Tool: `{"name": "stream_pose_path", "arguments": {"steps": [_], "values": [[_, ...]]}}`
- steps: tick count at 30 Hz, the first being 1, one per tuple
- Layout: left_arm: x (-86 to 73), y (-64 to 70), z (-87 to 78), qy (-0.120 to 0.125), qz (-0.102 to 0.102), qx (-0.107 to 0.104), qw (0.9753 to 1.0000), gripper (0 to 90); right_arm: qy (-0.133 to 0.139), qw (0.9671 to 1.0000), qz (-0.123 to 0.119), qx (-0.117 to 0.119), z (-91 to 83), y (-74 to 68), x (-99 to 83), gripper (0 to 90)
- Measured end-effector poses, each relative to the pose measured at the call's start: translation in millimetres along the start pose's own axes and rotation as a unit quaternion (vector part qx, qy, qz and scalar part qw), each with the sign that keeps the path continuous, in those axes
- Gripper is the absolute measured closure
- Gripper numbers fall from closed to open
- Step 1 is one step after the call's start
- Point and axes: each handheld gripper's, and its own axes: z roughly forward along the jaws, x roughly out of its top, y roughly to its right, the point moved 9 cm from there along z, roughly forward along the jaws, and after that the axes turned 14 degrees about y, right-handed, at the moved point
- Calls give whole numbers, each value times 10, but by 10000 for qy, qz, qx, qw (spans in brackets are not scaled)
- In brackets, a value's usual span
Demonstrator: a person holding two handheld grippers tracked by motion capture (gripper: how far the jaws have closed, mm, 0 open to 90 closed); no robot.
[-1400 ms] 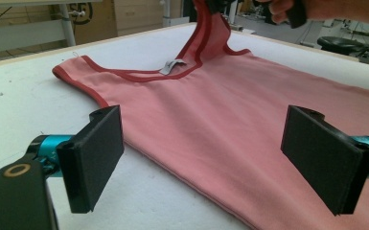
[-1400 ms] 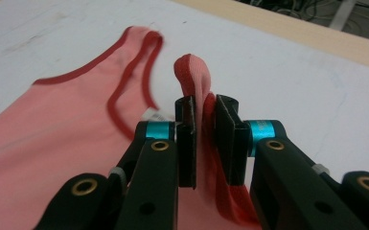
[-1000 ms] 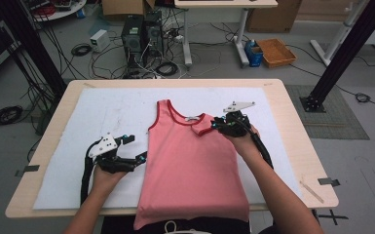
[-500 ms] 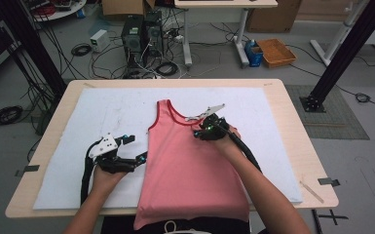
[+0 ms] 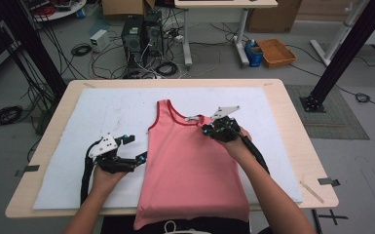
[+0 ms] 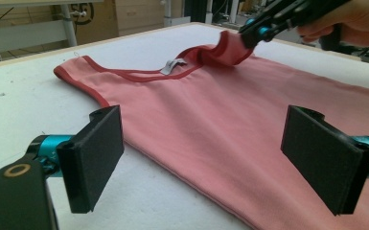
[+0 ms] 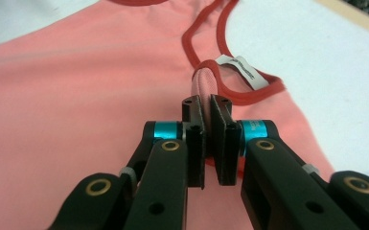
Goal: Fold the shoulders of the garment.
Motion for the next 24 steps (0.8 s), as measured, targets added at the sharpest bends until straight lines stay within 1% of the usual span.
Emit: {"name": "stream_pose_path", "arguments": {"steps": [1,3,6,7,8,9,10,12,14,15,16,17,18,19,20,21,22,23,24], "values": [[-1,-1,0,-4,7,5,10000,149,-24,9999,-145,-49,-59,3,-4,850],[-1,-1,0,-7,7,10,10000,149,-24,9995,-325,-30,-168,-3,-14,850],[-2,-2,0,-14,6,12,10000,149,-66,9986,-517,-19,-302,-41,-70,850],[-2,-2,0,-15,8,19,10000,149,-94,9986,-519,-8,-331,-63,-95,849],[-2,-3,0,-17,11,24,10000,149,-103,9982,-589,33,-364,-100,-138,849],[-2,-3,1,-12,15,31,10000,149,-187,9977,-641,110,-400,-189,-231,849],[-2,-3,1,-12,16,35,10000,149,-187,9977,-641,110,-400,-189,-231,849],[-2,-3,3,-9,16,42,10000,149,-221,9970,-715,194,-414,-288,-317,846],[-3,-1,2,-18,34,43,10000,149,-228,9968,-713,268,-422,-380,-394,830],[-3,0,2,-20,46,41,10000,149,-156,9973,-651,314,-425,-422,-423,798],[-3,1,2,-24,54,43,10000,149,-64,9981,-509,342,-431,-451,-450,734],[-4,1,2,-28,62,43,10000,149,-16,9988,-315,378,-435,-461,-472,621],[-3,1,2,-24,58,43,10000,149,21,9993,-195,311,-439,-442,-480,558],[-3,0,2,-20,51,42,10000,149,64,9996,-123,229,-457,-416,-474,559],[-3,0,2,-20,46,40,10000,149,230,9996,11,153,-491,-354,-422,551],[-3,0,2,-20,45,41,10000,149,313,9994,108,66,-500,-317,-391,532],[-3,-1,3,-18,48,43,10000,149,313,9994,108,66,-500,-317,-391,532],[-3,0,3,-21,49,43,10000,149,390,9991,175,-24,-497,-282,-361,529],[-3,0,4,-19,45,45,10000,149,382,9988,291,-84,-464,-265,-333,529]]}}
